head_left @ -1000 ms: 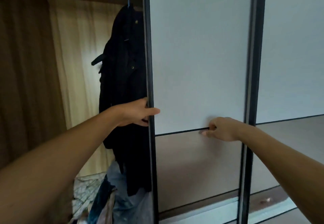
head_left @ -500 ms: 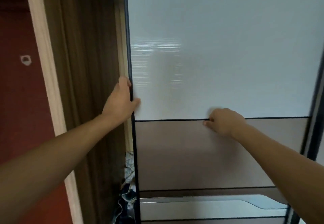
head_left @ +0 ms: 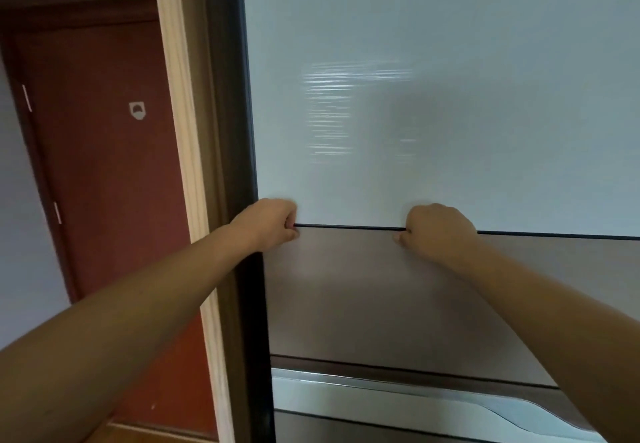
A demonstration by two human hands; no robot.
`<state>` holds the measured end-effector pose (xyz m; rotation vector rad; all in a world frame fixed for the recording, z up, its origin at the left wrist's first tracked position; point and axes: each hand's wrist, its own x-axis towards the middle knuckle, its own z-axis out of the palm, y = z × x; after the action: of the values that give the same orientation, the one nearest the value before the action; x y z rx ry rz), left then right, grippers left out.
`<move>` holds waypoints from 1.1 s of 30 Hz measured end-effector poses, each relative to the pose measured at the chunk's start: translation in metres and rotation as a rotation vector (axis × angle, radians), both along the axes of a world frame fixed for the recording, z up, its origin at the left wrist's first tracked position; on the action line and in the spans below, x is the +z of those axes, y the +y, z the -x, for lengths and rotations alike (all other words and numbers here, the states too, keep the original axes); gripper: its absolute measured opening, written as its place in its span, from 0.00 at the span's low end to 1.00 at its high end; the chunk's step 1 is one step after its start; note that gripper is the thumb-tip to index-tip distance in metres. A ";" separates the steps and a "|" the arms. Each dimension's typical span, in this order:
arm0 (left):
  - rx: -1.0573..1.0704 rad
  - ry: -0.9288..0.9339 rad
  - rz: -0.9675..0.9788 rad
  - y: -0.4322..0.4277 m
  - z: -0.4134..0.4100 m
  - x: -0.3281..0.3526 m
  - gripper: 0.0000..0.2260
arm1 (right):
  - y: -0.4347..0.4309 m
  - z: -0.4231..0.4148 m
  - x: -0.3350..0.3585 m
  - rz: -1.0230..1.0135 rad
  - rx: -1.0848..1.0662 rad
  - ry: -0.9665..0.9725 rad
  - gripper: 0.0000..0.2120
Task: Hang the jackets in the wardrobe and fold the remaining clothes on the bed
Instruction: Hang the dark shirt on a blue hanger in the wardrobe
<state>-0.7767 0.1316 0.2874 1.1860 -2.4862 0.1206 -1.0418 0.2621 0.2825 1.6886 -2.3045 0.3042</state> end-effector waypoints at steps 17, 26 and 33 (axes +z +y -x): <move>0.265 -0.037 0.015 0.005 -0.028 -0.011 0.07 | -0.022 -0.033 -0.010 0.086 0.205 0.168 0.08; 0.424 -0.019 -0.228 0.105 -0.066 -0.095 0.14 | -0.006 -0.050 -0.052 -0.133 0.618 -0.031 0.12; 0.776 0.098 -0.475 0.245 -0.169 -0.180 0.13 | -0.001 -0.164 -0.135 -0.500 0.992 -0.076 0.13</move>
<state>-0.6077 0.3764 0.1078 2.2345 -1.8816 -0.3339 -0.8777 0.2612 0.1476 3.0177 -1.4477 -0.0515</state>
